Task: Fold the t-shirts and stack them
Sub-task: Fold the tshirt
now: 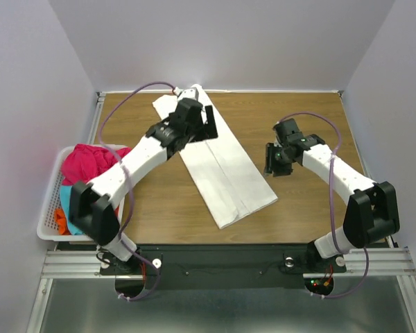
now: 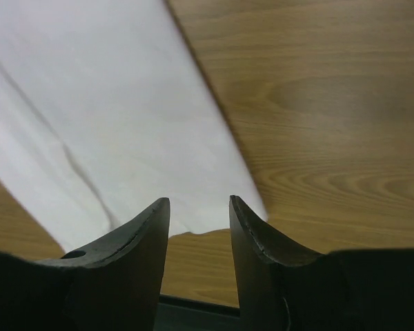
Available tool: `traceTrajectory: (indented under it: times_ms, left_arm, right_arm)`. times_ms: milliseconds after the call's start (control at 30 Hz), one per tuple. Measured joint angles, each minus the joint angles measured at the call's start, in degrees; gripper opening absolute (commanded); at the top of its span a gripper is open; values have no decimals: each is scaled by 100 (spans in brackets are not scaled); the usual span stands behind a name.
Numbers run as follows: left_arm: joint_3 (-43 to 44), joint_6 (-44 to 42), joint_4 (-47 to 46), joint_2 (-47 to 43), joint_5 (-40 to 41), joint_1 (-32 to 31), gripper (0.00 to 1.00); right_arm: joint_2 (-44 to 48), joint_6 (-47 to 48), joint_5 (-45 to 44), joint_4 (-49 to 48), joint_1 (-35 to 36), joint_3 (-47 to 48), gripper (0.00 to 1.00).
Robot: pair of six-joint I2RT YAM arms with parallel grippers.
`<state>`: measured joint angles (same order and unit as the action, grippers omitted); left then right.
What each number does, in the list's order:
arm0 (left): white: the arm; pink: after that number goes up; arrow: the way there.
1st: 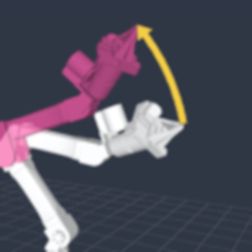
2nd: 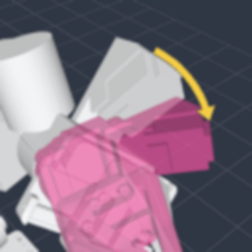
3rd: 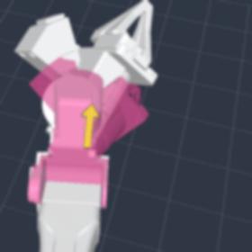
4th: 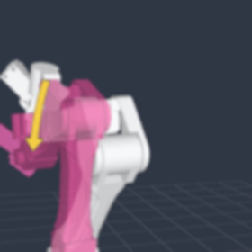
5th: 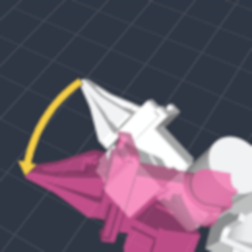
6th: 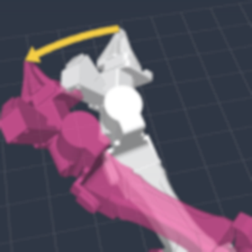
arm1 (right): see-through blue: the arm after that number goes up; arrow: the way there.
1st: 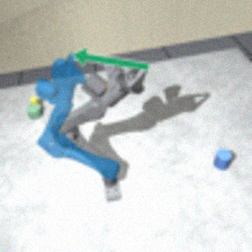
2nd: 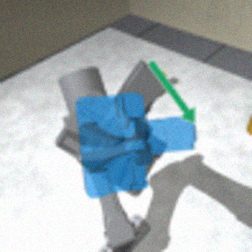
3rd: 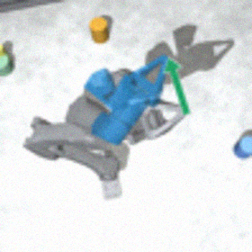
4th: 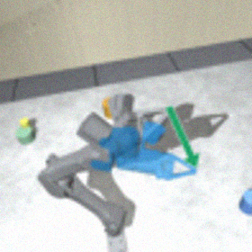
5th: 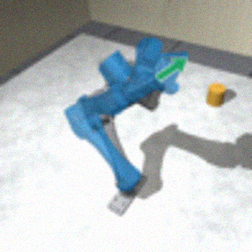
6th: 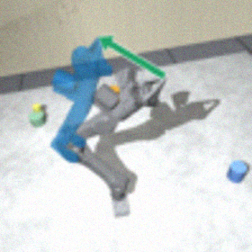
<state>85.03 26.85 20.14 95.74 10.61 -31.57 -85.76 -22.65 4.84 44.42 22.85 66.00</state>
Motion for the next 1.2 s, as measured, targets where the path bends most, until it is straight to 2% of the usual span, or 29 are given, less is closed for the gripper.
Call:
traceTrajectory:
  times_ms: [100, 200, 333, 467, 633, 900, 1200]
  left_arm:
    - [-1032, 841, 96, -1281, 149, -813, 98]
    - [-2065, 1792, 251, -1744, 188, -1521, 96]
    - [-2968, 2894, 525, -1222, 94, -2387, 94]
    - [-3230, 3681, 756, -767, 2, -2992, 90]
    - [-3230, 4120, 697, -660, -4, -3097, 85]
    - [-3195, 4229, 560, -341, -35, -3209, 68]
    - [-2988, 4098, 529, -129, -131, -3469, 68]
  right_arm:
    - [76, -28, -157, -68, -396, -420, 45]
    - [66, -70, -247, -208, -407, -844, 44]
    - [70, -120, -293, -315, -404, -1172, 44]
    - [223, -179, -376, -439, -402, -1331, 44]
    - [433, -227, -555, -553, -402, -1344, 44]
    - [446, -267, -931, -597, -402, -1344, 44]
    - [400, -293, -1246, -719, -402, -1480, 44]
